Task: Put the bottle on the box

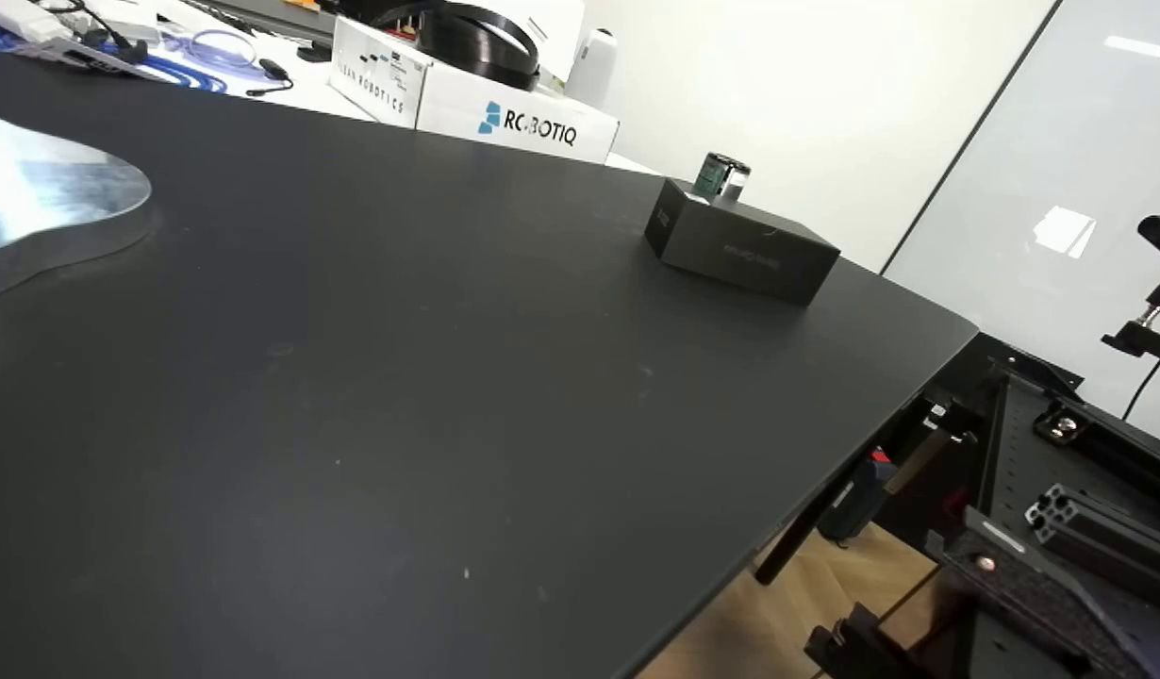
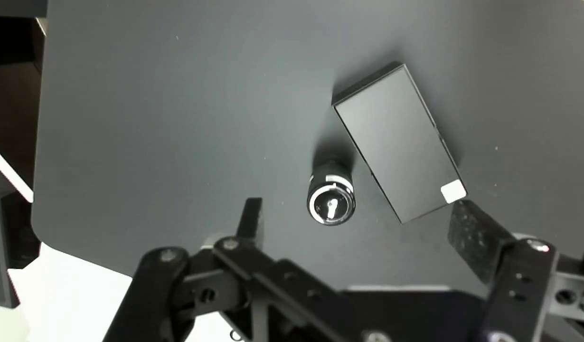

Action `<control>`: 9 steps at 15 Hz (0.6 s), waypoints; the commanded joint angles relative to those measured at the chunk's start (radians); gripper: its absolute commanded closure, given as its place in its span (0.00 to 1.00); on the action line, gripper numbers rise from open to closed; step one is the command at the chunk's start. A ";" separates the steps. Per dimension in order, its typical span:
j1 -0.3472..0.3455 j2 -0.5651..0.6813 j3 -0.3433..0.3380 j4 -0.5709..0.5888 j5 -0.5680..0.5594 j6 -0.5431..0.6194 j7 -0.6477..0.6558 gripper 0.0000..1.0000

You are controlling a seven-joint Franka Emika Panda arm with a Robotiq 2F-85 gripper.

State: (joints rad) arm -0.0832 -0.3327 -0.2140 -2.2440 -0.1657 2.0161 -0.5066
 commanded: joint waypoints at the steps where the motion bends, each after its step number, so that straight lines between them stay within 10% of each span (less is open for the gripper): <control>1: 0.014 0.150 0.010 0.088 0.092 0.127 0.083 0.00; 9: -0.012 0.517 0.065 0.288 0.106 0.188 0.493 0.00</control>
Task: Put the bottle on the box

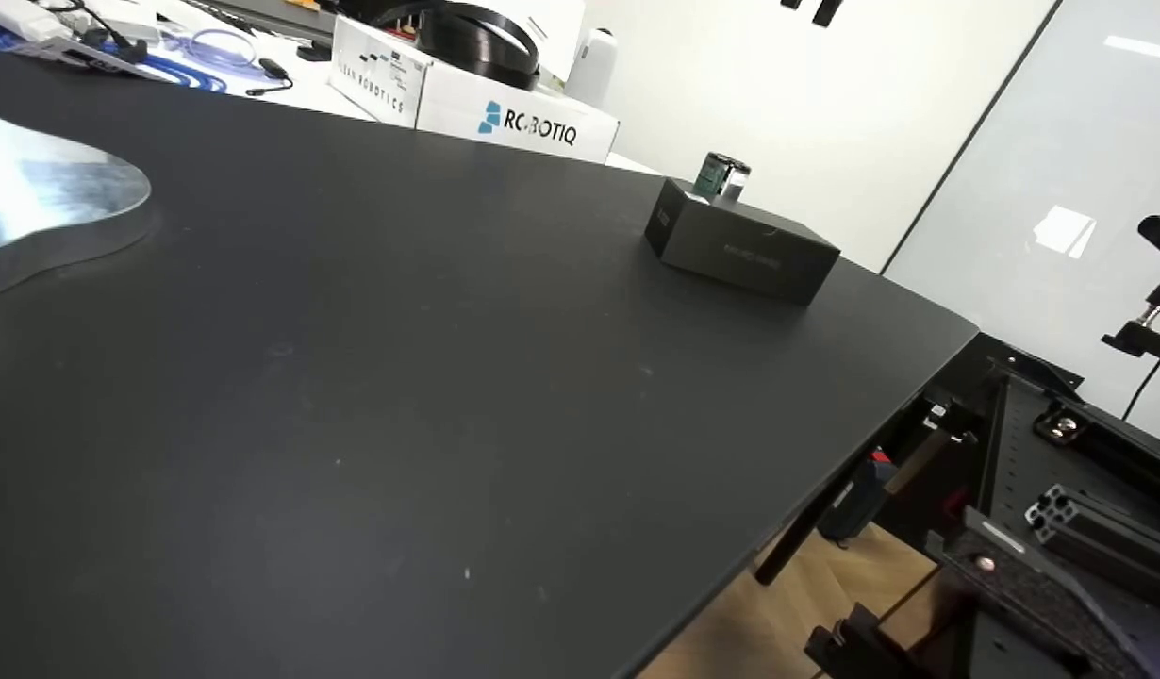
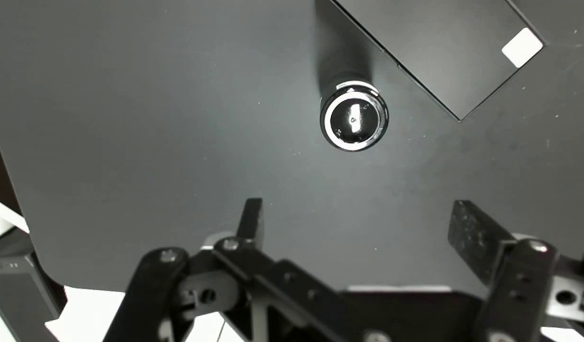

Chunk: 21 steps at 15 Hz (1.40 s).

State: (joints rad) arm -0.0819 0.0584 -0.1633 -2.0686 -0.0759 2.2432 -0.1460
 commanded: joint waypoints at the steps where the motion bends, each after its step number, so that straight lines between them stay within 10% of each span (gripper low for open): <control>1: -0.013 0.158 0.014 0.132 0.019 -0.041 0.176 0.00; 8: -0.018 0.280 0.006 0.160 0.135 -0.003 0.413 0.00; 21: -0.013 0.294 0.001 0.015 0.246 0.202 0.475 0.00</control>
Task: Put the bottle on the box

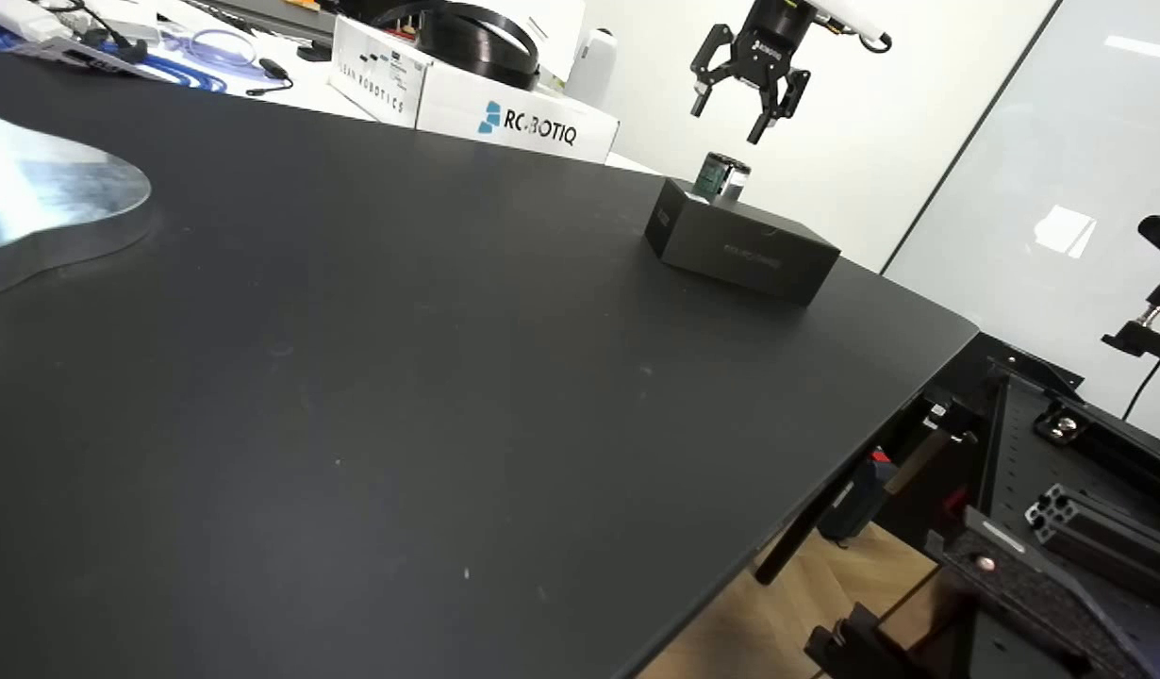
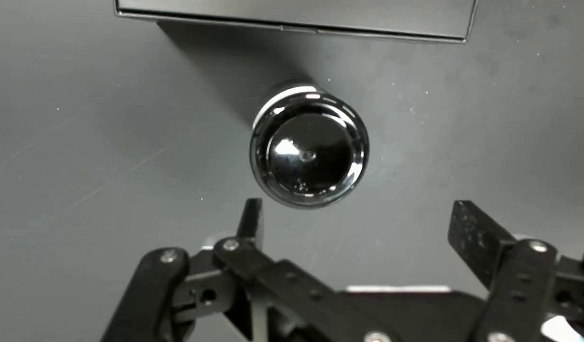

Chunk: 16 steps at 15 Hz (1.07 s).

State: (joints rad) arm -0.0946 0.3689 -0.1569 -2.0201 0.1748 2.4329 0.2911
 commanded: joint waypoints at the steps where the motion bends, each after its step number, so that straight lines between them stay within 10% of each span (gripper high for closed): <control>1: 0.001 -0.019 -0.009 -0.045 -0.011 0.022 0.041 0.00; 16: 0.016 -0.007 -0.027 -0.129 -0.054 0.109 0.033 0.00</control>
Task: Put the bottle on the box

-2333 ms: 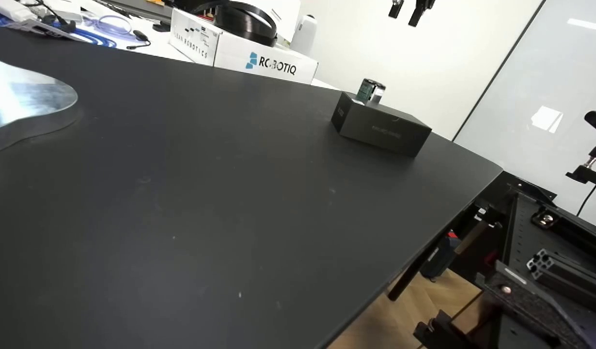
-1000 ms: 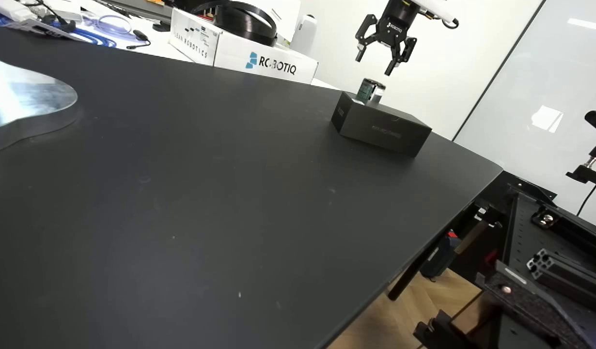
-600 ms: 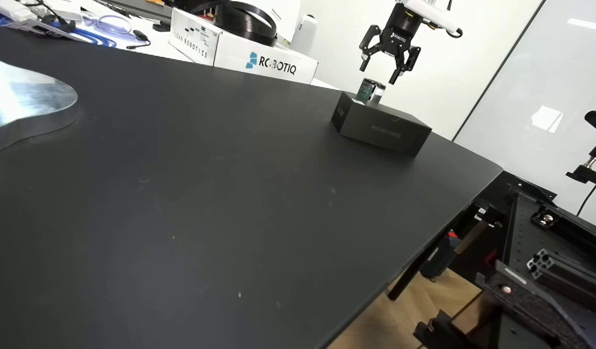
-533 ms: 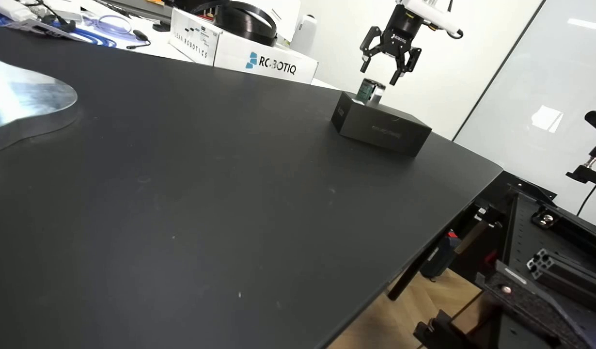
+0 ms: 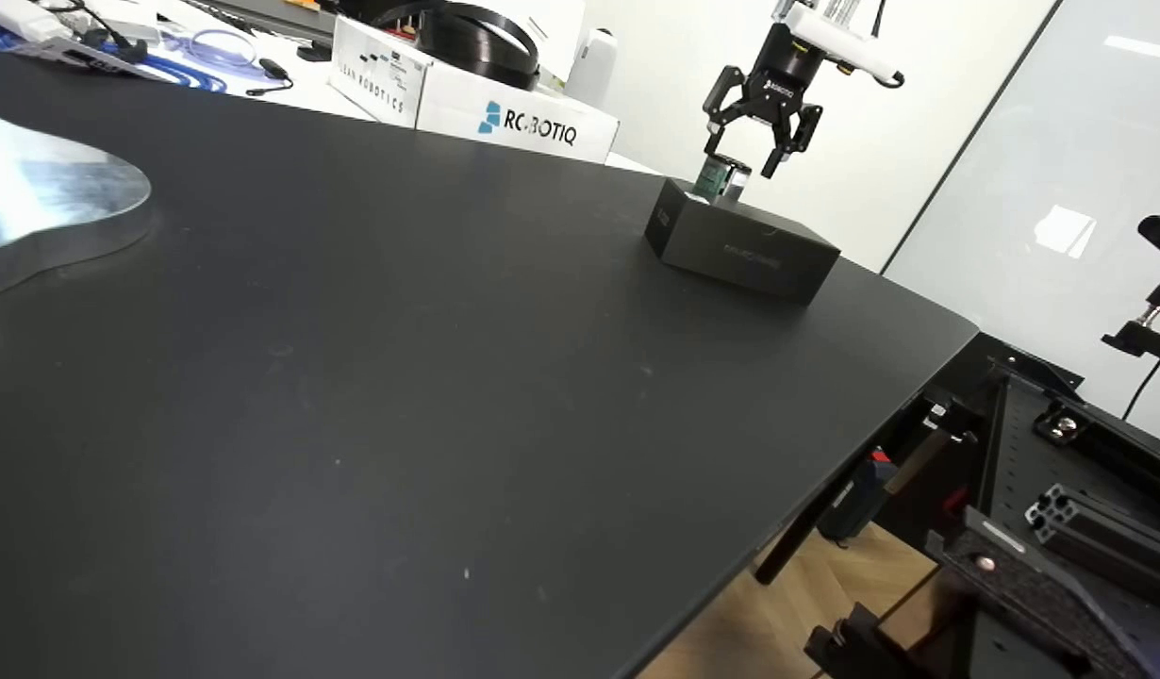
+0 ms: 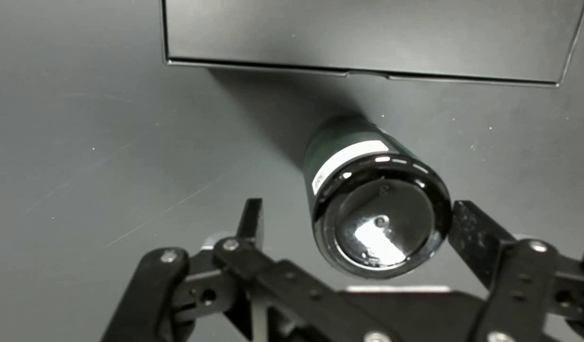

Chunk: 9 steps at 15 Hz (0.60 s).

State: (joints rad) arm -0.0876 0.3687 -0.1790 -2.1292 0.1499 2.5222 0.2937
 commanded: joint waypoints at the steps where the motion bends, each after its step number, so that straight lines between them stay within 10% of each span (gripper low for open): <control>1: 0.011 -0.005 -0.006 -0.021 -0.037 0.020 0.026 0.00; 2: 0.012 -0.005 -0.006 -0.023 -0.045 0.027 0.026 0.25; 9: 0.020 -0.028 -0.003 -0.034 -0.077 0.038 0.014 0.56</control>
State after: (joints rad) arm -0.0758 0.3693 -0.1789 -2.1483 0.0951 2.5632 0.2928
